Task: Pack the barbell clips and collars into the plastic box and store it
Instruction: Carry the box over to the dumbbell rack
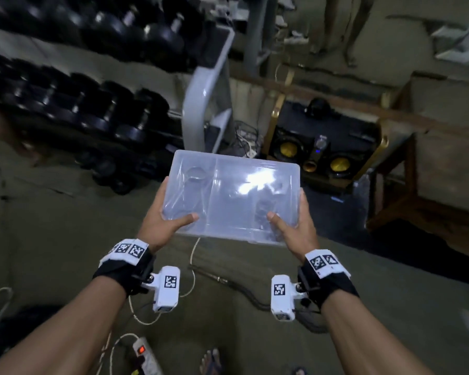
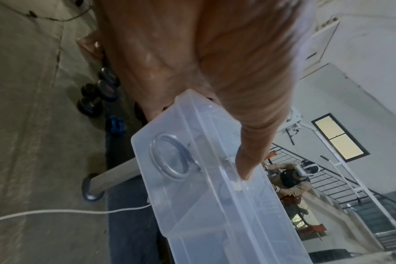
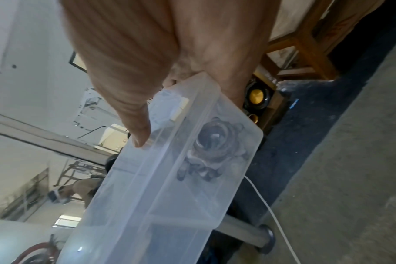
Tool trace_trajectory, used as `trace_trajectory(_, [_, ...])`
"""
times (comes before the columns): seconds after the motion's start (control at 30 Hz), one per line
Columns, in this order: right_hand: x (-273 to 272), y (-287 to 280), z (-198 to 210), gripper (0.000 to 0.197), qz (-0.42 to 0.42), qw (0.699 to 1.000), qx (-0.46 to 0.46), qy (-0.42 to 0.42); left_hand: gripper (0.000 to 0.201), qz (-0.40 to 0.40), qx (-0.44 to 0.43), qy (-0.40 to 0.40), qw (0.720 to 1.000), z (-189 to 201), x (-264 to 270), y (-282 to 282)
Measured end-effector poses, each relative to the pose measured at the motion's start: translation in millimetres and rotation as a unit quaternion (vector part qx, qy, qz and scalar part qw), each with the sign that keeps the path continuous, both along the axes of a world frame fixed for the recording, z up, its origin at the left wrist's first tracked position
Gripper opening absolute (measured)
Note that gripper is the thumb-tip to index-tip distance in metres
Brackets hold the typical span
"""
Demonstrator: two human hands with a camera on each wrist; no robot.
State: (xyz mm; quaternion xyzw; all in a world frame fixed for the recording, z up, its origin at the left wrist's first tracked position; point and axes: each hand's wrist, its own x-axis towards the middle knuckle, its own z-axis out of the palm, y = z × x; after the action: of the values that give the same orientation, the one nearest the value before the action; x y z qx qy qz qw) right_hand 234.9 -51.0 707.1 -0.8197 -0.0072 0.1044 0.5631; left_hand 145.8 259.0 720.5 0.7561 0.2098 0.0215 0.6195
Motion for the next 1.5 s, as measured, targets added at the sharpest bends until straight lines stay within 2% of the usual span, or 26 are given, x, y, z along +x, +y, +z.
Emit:
trace_trajectory(0.1, [1,41,56,0.097,0.021,1.0,0.008,-0.01,0.111,0.012,0.018,-0.018,1.0,64,-8,35])
trace_trajectory(0.2, [10,78,97,0.095,0.041,0.998,0.031,-0.021,0.112,0.02,0.038,-0.031,0.999,105,-8,66])
trace_trajectory(0.33, [39,123,130,0.095,0.06,0.995,0.067,-0.034,0.103,0.039,0.063,-0.065,0.995,144,10,99])
trace_trajectory(0.47, [77,159,139,0.095,0.08,0.991,0.087,-0.056,0.1,0.035,0.08,-0.086,0.993,161,40,130])
trace_trajectory(0.67, [133,216,146,0.096,0.093,0.99,0.099,-0.041,0.101,0.072,0.083,-0.091,0.99,173,88,182])
trace_trajectory(0.9, [178,273,132,0.1,0.095,0.993,0.062,-0.02,0.107,0.093,0.073,-0.056,0.991,157,128,239])
trace_trajectory(1.03, [199,310,124,0.095,0.093,0.991,0.091,-0.024,0.115,0.075,0.072,-0.044,0.994,143,158,285])
trace_trajectory(1.1, [214,330,120,0.095,0.078,0.993,0.086,-0.021,0.118,0.059,0.075,-0.035,0.995,139,182,310])
trace_trajectory(1.2, [243,364,119,0.099,0.039,0.997,0.062,-0.01,0.106,0.04,0.062,-0.038,0.997,135,228,351])
trace_trajectory(1.27, [265,389,126,0.1,0.021,0.998,0.055,-0.019,0.104,0.02,0.061,-0.044,0.997,135,261,380])
trace_trajectory(1.5, [362,466,155,0.083,-0.027,0.995,0.091,-0.041,0.103,-0.028,0.071,-0.072,0.994,163,387,465])
